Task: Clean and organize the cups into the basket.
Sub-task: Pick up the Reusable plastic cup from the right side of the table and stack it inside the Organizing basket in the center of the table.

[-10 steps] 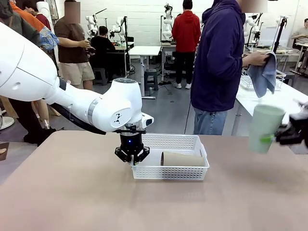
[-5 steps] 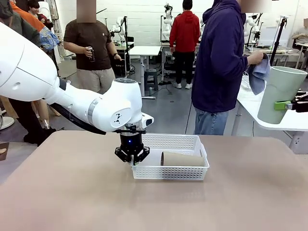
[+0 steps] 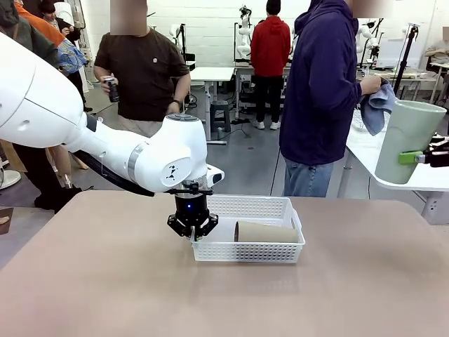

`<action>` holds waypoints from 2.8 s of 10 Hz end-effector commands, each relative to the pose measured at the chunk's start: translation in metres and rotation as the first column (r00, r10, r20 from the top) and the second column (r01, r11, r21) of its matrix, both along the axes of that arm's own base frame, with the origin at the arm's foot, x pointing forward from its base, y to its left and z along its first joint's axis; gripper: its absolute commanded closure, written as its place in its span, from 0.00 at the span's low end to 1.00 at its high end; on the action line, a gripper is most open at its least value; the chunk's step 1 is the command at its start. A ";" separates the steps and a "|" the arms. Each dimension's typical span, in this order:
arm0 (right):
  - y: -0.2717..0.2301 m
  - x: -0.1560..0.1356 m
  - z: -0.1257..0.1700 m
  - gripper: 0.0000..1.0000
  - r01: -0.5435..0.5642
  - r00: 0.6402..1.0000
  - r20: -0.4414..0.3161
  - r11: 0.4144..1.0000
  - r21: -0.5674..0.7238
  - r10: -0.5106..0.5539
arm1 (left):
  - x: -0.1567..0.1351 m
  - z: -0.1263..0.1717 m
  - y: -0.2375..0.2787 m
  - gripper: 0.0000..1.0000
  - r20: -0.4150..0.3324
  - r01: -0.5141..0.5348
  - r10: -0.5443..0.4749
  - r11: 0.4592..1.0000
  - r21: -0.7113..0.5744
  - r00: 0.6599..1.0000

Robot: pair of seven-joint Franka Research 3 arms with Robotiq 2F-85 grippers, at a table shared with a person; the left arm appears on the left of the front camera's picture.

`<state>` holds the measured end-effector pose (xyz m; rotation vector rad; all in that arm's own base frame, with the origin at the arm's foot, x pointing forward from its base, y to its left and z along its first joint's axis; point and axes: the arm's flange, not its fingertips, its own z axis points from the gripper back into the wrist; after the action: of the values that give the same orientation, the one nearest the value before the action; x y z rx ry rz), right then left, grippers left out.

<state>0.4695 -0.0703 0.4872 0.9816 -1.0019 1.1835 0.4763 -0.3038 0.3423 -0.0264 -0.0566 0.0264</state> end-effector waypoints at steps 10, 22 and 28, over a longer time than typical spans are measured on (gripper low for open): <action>0.301 0.146 0.014 0.18 -0.217 0.973 -0.227 0.464 -0.859 0.036 | -0.002 0.000 0.000 1.00 0.000 0.004 -0.004 1.000 0.003 1.000; 0.361 0.152 -0.109 0.18 -0.412 0.907 -0.327 0.403 -0.817 0.266 | -0.002 0.000 0.000 1.00 0.000 0.004 -0.004 1.000 0.003 1.000; 0.364 0.149 -0.133 0.12 -0.465 0.874 -0.333 0.409 -0.786 0.353 | -0.002 0.000 0.000 1.00 0.000 0.004 -0.004 1.000 0.003 1.000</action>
<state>0.6155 0.2963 0.3518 0.4488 0.0683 1.7276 0.4759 -0.3042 0.3424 -0.0262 -0.0566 0.0254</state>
